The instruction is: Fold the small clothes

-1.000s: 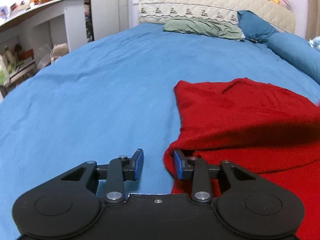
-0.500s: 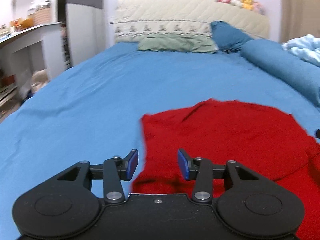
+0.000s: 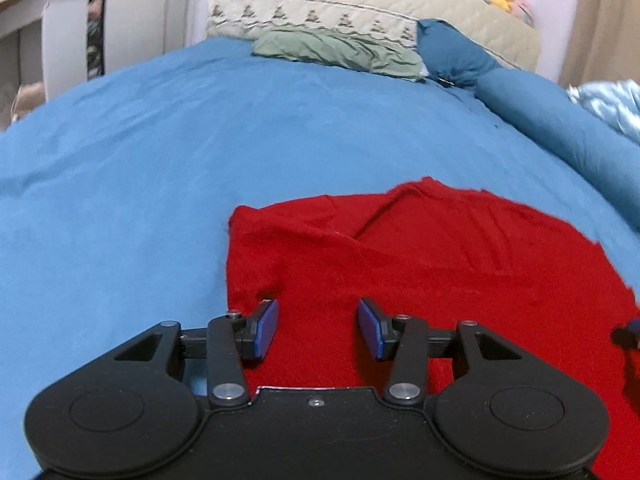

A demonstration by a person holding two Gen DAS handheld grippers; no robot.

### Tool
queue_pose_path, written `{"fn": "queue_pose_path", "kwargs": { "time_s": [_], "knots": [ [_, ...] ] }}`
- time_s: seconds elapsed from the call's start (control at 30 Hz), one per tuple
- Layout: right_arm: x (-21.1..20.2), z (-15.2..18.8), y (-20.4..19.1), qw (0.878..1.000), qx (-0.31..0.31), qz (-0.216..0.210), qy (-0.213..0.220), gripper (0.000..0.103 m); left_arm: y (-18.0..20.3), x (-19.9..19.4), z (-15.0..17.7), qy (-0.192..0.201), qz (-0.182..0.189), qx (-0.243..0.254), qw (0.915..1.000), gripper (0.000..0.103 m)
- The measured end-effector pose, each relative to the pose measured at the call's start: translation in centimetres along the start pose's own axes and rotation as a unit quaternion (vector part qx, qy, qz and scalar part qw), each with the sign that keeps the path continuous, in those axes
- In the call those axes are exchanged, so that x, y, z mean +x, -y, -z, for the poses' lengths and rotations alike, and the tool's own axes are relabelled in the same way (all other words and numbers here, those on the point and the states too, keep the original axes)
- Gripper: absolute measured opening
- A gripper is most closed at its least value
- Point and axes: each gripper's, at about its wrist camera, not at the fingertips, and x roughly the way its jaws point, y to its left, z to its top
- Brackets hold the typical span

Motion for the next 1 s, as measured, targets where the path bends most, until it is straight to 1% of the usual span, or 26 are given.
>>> {"fn": "queue_pose_path", "kwargs": {
  "time_s": [0.07,0.13,0.17,0.2,0.3,0.33,0.37,0.43,0.5,0.53,0.6,0.63,0.67,0.73,0.8,1.0],
  "knots": [
    [0.0,-0.4,-0.4,1.000,-0.003,-0.001,-0.004,0.082,0.3,-0.6,-0.3,-0.003,-0.003,-0.005,1.0000,0.049],
    [-1.4,-1.0,-0.2,1.000,-0.006,-0.008,0.004,0.082,0.9,-2.8,-0.4,0.002,-0.010,0.001,1.0000,0.049],
    [-2.6,-1.2,0.5,1.000,-0.009,-0.013,0.011,0.082,1.1,-4.1,-0.5,0.009,-0.014,0.006,0.9998,0.050],
    [-3.8,-1.6,0.5,1.000,-0.013,-0.017,0.019,0.082,1.4,-5.8,-0.7,0.016,-0.018,0.011,0.9997,0.050],
    [-7.8,-2.6,0.9,0.999,-0.028,-0.022,0.028,0.083,2.1,-10.8,-1.1,0.031,-0.023,0.017,0.9991,0.056],
    [-9.5,-3.0,1.2,0.999,-0.032,-0.023,0.031,0.083,2.3,-12.8,-1.2,0.035,-0.028,0.017,0.9988,0.059],
    [-11.0,-3.3,1.4,0.999,-0.036,-0.024,0.032,0.085,2.4,-14.5,-1.2,0.038,-0.032,0.016,0.9986,0.062],
    [-14.5,-3.7,2.0,0.998,-0.042,-0.029,0.036,0.095,2.6,-17.8,-0.9,0.038,-0.041,0.013,0.9984,0.066],
    [-17.8,-3.9,2.5,0.998,-0.045,-0.032,0.037,0.100,3.1,-21.0,0.0,0.033,-0.052,0.015,0.9980,0.073],
    [-19.4,-3.8,2.9,0.998,-0.046,-0.036,0.034,0.102,3.4,-22.4,0.5,0.028,-0.056,0.018,0.9979,0.074],
    [-22.1,-3.3,3.8,0.998,-0.038,-0.043,0.025,0.103,3.8,-24.4,1.9,0.016,-0.064,0.020,0.9976,0.075],
    [-23.2,-3.0,4.3,0.998,-0.032,-0.049,0.017,0.103,4.0,-25.5,2.8,0.005,-0.069,0.018,0.9975,0.078],
    [-24.4,-2.5,4.7,0.998,-0.024,-0.055,0.007,0.103,4.0,-26.3,3.7,-0.005,-0.072,0.013,0.9973,0.086],
    [-26.3,-1.0,5.6,0.997,-0.011,-0.069,-0.016,0.103,4.1,-27.9,5.5,-0.017,-0.067,0.000,0.9976,0.092],
    [-27.8,0.8,6.3,0.997,-0.008,-0.073,-0.037,0.103,3.9,-29.0,7.4,-0.041,-0.051,-0.013,0.9978,0.092],
    [-30.0,7.1,6.9,0.991,-0.029,-0.078,-0.108,0.102,2.2,-29.0,11.3,-0.117,-0.045,-0.039,0.9913,0.092]
  ]
}}
